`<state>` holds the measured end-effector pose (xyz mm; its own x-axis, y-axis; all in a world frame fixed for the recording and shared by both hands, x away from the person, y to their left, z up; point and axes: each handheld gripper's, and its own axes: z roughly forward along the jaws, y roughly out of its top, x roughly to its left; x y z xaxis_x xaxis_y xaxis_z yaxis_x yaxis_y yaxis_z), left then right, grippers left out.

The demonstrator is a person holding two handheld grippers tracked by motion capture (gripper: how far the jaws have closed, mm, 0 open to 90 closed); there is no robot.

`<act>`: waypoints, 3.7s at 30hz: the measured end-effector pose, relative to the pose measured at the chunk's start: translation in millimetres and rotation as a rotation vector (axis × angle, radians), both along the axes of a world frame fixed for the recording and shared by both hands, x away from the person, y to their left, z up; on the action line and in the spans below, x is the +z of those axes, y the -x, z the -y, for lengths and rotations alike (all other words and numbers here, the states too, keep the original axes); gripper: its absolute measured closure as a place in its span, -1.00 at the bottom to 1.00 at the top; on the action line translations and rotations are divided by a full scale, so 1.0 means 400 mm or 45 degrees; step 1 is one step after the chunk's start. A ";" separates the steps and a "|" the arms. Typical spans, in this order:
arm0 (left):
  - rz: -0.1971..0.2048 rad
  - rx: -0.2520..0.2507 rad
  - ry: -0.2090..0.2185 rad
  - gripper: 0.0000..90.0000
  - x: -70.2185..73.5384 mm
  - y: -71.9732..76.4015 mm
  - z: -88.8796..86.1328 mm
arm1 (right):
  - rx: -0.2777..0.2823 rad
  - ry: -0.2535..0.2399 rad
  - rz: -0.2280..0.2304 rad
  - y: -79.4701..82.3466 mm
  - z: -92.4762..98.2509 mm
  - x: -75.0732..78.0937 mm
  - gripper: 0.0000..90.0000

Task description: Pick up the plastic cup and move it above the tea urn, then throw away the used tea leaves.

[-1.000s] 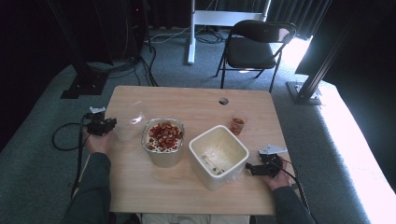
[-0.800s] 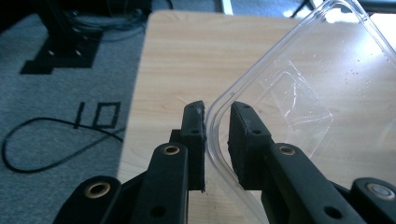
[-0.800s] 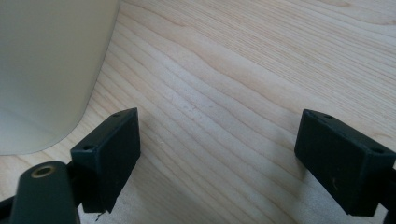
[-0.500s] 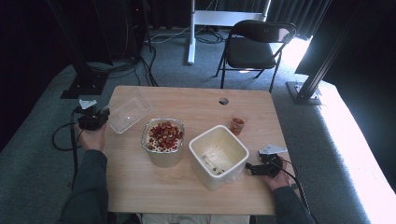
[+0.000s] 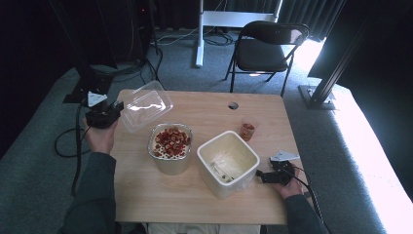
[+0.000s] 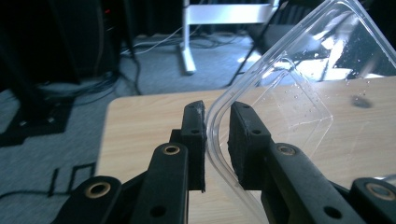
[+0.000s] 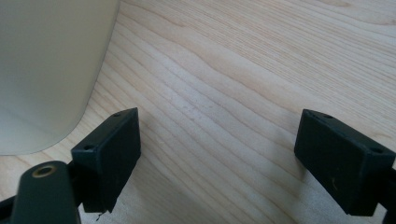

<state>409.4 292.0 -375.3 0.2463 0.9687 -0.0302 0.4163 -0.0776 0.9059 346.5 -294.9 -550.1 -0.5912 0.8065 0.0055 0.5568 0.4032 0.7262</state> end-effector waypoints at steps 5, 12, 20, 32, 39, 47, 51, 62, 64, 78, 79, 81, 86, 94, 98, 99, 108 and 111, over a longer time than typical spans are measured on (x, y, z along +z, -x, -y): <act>0.016 -0.091 -0.009 0.72 0.028 0.019 0.054 | 0.000 -0.001 -0.001 0.000 0.000 0.000 -0.69; 0.026 -0.235 -0.020 0.72 0.061 0.051 0.145 | 0.000 0.000 0.002 0.000 0.000 0.000 -0.69; 0.021 -0.401 -0.051 0.72 0.081 0.081 0.253 | 0.001 0.000 0.001 0.000 0.000 0.000 -0.69; 0.017 -0.577 -0.029 0.71 0.085 0.120 0.356 | 0.004 0.001 0.000 -0.001 0.001 0.000 -0.69; 0.021 -0.640 -0.069 0.71 0.085 0.141 0.402 | 0.004 0.000 0.000 -0.001 0.001 0.000 -0.69; 0.027 -0.786 -0.024 0.38 0.080 0.160 0.422 | 0.006 0.000 0.000 -0.001 0.002 0.000 -0.69; 0.029 -0.798 -0.016 0.30 0.077 0.162 0.421 | 0.006 0.001 0.000 -0.001 0.002 0.000 -0.69; 0.052 -0.732 -0.017 0.21 0.060 0.171 0.372 | 0.011 0.001 0.001 -0.002 0.002 0.000 -0.69; 0.059 -0.715 -0.030 0.18 0.056 0.174 0.361 | 0.013 0.001 0.001 -0.002 0.003 0.000 -0.69; 0.095 -0.703 -0.068 0.06 -0.010 0.238 0.291 | 0.000 0.014 -0.018 -0.008 -0.006 0.003 -0.73; 0.099 -0.706 -0.065 0.06 -0.018 0.243 0.284 | -0.007 0.016 -0.026 -0.009 -0.008 0.004 -0.71; 0.108 -0.705 -0.054 0.03 -0.030 0.252 0.273 | -0.032 0.025 -0.044 -0.014 -0.012 0.010 -0.64; 0.108 -0.688 -0.082 0.01 -0.061 0.275 0.256 | -0.066 -0.019 -0.022 -0.035 -0.014 0.019 -0.54; 0.080 -0.653 -0.077 0.00 -0.111 0.308 0.224 | -0.110 -0.112 0.088 -0.092 -0.029 0.073 -0.55; 0.077 -0.665 -0.072 0.00 -0.139 0.321 0.223 | -0.105 -0.121 0.133 -0.139 -0.053 0.106 -0.61; 0.078 -0.668 -0.071 0.00 -0.147 0.323 0.225 | -0.110 -0.123 0.142 -0.147 -0.056 0.110 -0.64; 0.054 -0.687 -0.100 0.00 -0.187 0.326 0.237 | -0.143 -0.173 0.171 -0.253 -0.103 0.123 -0.67; 0.056 -0.684 -0.098 0.00 -0.187 0.327 0.236 | -0.167 -0.203 0.165 -0.281 -0.107 0.117 -0.62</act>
